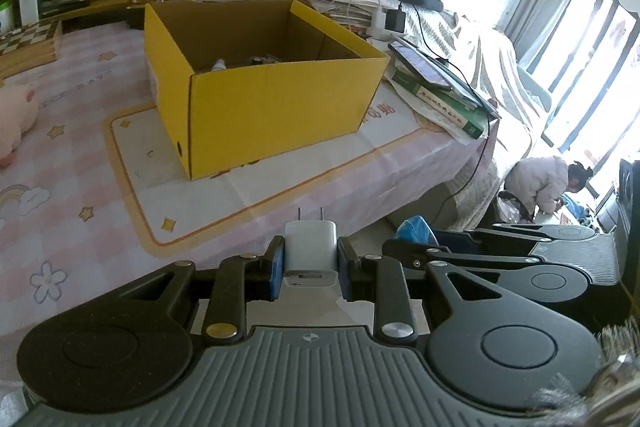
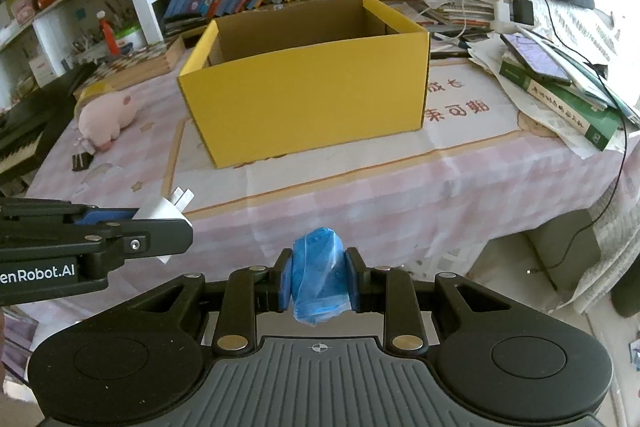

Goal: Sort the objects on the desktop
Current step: 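Carry the blue cloth and white plug over to the yellow box with both tools, then lower both tools into the yellow box and open them to drop cloth and plug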

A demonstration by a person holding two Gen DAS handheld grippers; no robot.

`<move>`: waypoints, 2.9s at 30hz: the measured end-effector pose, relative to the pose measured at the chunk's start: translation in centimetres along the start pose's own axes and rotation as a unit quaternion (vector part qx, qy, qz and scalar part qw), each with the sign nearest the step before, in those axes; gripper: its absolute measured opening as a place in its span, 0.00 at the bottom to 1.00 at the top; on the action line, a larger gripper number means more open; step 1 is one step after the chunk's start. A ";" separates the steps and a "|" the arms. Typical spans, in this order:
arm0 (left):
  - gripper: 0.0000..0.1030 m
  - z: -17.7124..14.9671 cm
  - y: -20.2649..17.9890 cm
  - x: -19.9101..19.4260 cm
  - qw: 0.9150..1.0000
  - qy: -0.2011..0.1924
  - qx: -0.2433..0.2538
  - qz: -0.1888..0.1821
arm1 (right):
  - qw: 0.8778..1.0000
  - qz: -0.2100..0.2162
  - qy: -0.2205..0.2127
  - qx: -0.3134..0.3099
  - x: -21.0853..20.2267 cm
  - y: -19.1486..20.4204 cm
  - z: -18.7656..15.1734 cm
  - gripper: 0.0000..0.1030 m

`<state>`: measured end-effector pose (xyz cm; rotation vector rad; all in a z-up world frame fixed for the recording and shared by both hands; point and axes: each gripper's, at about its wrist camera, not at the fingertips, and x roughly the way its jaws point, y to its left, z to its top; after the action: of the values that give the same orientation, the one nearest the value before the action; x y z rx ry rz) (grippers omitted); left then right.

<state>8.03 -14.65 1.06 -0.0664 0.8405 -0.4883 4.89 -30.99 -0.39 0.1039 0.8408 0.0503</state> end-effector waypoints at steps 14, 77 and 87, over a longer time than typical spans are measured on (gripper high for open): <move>0.24 4.9 -1.8 2.3 0.999 -0.043 0.009 0.024 | 0.999 0.025 -0.013 -0.019 2.2 -3.6 3.9 0.25; 0.62 17.6 2.1 14.7 0.980 0.020 0.091 0.178 | 0.938 0.082 0.042 -0.336 17.3 -1.6 20.6 0.34; 0.80 17.2 0.6 8.0 0.975 -0.101 0.051 0.193 | 0.962 0.090 -0.084 -0.244 10.6 -3.8 21.2 0.39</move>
<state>25.32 -19.95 6.91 0.1381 0.6071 -0.1540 27.81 -35.36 5.39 -0.2784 0.6271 0.4125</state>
